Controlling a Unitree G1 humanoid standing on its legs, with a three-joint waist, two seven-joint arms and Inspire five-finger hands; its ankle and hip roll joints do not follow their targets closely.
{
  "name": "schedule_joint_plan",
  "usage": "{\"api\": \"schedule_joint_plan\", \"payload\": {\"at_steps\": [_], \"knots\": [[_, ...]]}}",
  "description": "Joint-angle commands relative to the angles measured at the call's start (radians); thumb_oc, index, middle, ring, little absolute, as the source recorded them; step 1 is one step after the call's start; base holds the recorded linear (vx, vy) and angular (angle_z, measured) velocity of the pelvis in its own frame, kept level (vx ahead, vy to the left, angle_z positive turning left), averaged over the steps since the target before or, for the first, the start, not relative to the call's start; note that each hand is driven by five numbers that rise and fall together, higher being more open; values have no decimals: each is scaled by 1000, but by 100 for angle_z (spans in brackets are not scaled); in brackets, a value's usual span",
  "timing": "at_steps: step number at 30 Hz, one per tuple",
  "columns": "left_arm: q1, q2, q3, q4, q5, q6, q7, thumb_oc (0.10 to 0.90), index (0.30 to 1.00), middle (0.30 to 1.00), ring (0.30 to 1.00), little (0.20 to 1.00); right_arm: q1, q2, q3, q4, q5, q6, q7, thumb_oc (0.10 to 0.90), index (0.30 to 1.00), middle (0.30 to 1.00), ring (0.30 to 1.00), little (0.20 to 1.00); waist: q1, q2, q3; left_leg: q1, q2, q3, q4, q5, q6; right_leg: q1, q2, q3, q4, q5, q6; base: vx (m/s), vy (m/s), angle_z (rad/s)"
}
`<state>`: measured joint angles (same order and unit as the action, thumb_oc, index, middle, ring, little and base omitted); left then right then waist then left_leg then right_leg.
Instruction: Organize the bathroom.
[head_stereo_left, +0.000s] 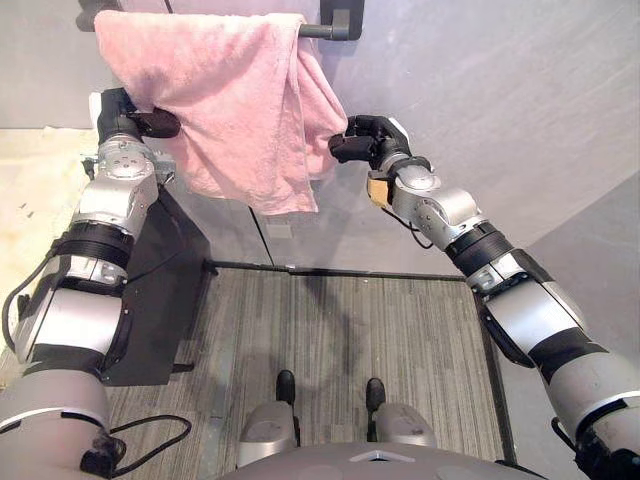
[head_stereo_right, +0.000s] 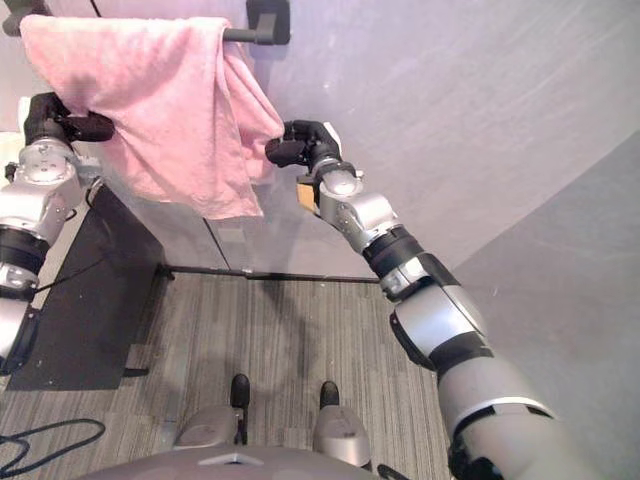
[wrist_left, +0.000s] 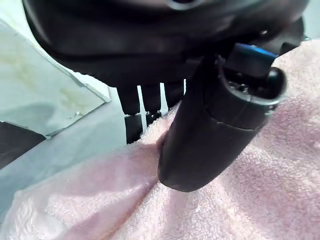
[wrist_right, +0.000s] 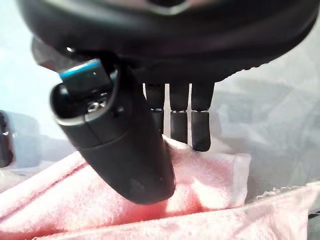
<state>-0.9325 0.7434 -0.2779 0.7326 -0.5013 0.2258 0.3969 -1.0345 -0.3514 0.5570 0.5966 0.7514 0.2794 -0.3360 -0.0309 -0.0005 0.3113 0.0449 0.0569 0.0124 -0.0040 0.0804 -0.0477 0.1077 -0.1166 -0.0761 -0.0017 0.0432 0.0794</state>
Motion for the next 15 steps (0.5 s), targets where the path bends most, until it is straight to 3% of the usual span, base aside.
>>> {"api": "schedule_joint_plan", "payload": {"at_steps": [1,2,3,4,5,6,15], "knots": [[33,42,48,-86,42,-56,33,400,300,300,300,300,-105,-5,-20,78,-53,-73,1,400,300,300,300,300,39,47,-147,49,110,61,89,-122,-37,-77,-79,60,79,-45,63,0,0,0],[33,42,48,-86,42,-56,33,400,300,300,300,300,-105,-5,-20,78,-53,-73,1,400,300,300,300,300,39,47,-147,49,110,61,89,-122,-37,-77,-79,60,79,-45,63,0,0,0],[38,42,51,-90,45,-51,32,400,300,300,300,300,-102,-7,-21,80,-55,-75,4,464,396,396,396,396,38,47,-148,50,111,61,88,-121,-39,-77,-78,61,78,-45,62,0,0,0],[38,42,51,-90,45,-51,32,400,300,300,300,300,-102,-7,-21,80,-55,-75,4,464,396,396,396,396,38,47,-148,50,111,61,88,-121,-39,-77,-78,61,78,-45,62,0,0,0],[38,46,53,-90,48,-47,24,400,300,300,300,300,-103,-9,-20,82,-56,-77,0,609,613,613,613,613,39,48,-148,49,111,61,88,-120,-39,-77,-78,62,78,-45,62,0,0,0],[42,46,54,-97,45,-46,25,400,300,300,300,300,-102,-10,-22,80,-56,-82,30,800,900,900,900,900,39,49,-147,47,111,60,92,-122,-39,-78,-77,65,81,-47,62,0,0,0],[50,41,53,-123,62,-42,17,400,300,300,300,300,-94,16,0,36,-24,-96,76,800,900,900,900,900,41,48,-146,49,112,60,94,-122,-39,-75,-77,68,84,-50,61,0,0,0]]}}
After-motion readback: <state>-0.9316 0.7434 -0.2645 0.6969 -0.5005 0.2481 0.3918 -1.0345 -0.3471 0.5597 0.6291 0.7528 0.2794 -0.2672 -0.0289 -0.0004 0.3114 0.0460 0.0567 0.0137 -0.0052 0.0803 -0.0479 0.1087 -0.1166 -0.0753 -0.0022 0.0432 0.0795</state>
